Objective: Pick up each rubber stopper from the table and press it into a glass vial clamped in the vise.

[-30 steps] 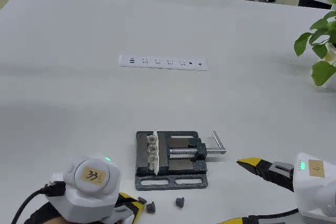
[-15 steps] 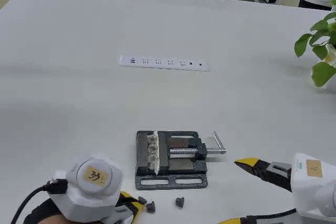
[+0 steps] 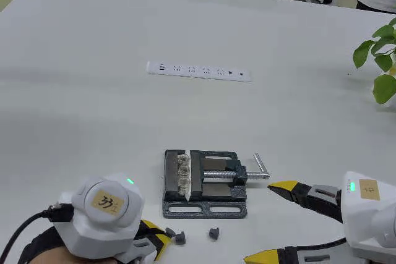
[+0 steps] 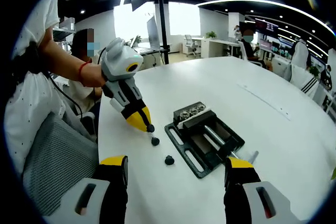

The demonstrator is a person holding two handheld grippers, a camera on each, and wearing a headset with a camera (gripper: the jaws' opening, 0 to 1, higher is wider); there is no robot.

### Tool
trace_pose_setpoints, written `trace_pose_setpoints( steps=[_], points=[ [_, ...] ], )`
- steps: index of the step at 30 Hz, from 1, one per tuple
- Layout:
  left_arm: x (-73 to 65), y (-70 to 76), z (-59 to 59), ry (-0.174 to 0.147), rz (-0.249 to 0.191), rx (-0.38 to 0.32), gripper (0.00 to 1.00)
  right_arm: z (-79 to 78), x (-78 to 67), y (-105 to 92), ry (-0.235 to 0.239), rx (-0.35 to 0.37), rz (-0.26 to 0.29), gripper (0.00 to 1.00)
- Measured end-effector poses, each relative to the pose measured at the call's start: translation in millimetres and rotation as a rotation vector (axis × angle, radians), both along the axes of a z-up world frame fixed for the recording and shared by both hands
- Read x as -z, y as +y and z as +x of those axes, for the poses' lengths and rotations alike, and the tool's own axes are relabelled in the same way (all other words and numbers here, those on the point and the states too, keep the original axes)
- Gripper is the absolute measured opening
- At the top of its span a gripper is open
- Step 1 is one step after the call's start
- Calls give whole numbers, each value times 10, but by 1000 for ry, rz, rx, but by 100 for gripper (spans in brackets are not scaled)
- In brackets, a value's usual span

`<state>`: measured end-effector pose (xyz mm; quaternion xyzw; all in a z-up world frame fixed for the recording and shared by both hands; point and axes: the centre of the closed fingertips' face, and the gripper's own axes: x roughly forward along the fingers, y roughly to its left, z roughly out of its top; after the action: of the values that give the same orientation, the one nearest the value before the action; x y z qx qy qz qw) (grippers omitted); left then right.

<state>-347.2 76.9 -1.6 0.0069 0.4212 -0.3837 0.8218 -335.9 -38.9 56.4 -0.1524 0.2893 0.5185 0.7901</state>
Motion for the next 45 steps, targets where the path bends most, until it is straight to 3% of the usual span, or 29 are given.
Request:
trace_pose_setpoints(
  steps=[16,23,28,45],
  points=[
    [-539,-126,-83,-87,-49,135,4,-83,-463,364,31,-137,59,54],
    [-716,-218,-115,-127,-69,197,4,-177,-578,540,52,-228,63,43],
    [-835,-280,-145,-153,-81,234,4,-261,-614,638,78,-298,57,31],
    [-1037,-423,-295,-219,-73,376,4,-464,-631,755,128,-464,18,15]
  ],
)
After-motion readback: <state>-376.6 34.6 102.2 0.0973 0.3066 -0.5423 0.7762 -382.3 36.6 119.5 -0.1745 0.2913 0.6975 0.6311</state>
